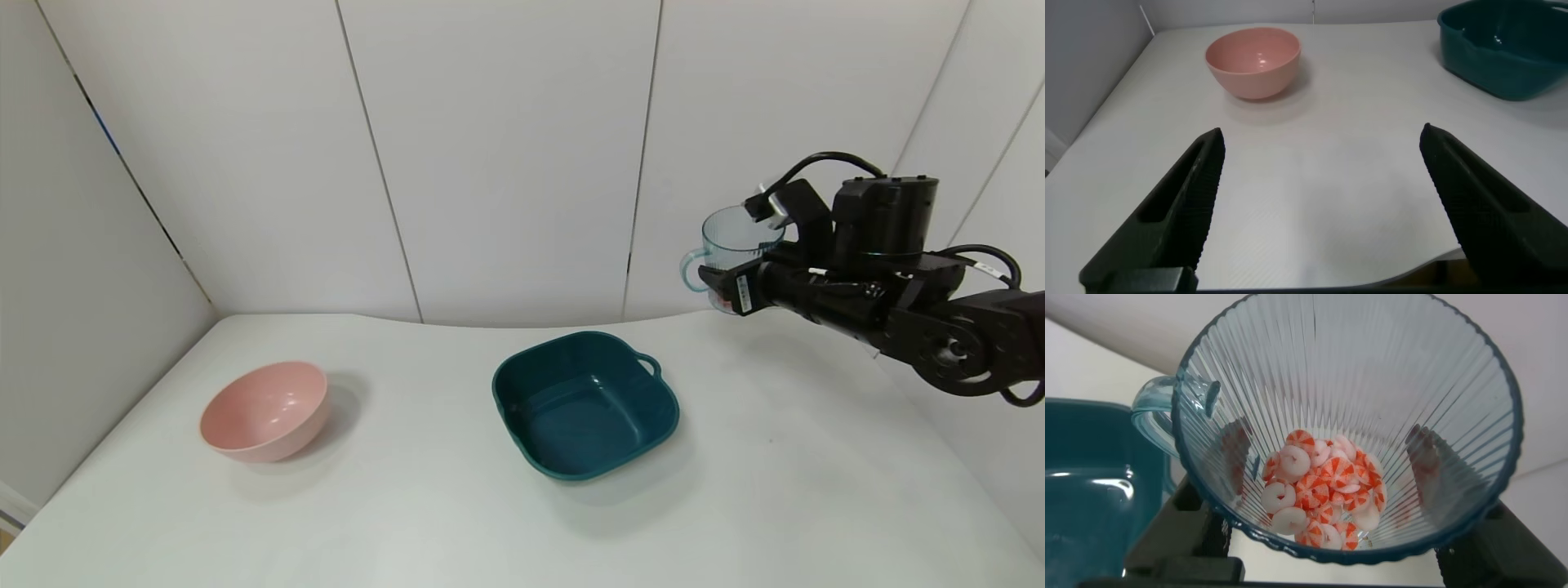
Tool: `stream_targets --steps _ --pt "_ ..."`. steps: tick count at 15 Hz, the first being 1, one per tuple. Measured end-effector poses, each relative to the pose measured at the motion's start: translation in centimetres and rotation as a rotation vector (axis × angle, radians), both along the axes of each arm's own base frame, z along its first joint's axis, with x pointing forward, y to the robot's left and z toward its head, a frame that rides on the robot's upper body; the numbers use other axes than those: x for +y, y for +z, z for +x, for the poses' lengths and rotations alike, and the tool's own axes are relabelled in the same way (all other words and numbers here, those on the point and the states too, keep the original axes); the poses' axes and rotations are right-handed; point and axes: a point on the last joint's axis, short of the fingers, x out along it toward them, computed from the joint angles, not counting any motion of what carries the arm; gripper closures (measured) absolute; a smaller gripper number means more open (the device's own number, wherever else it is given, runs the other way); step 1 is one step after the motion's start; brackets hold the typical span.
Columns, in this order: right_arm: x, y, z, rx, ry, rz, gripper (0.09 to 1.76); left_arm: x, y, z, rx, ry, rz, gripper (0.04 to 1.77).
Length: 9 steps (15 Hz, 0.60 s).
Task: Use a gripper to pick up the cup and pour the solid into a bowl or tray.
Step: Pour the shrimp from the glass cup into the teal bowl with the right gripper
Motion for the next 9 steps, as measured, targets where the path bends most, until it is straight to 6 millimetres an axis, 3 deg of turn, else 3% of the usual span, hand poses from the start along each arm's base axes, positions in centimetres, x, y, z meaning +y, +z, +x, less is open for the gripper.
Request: stream_targets --steps 9 --pt "6.9 -0.2 -2.1 0.107 -0.023 -0.232 0.50 0.0 0.0 0.0 0.000 0.000 0.000 0.09"
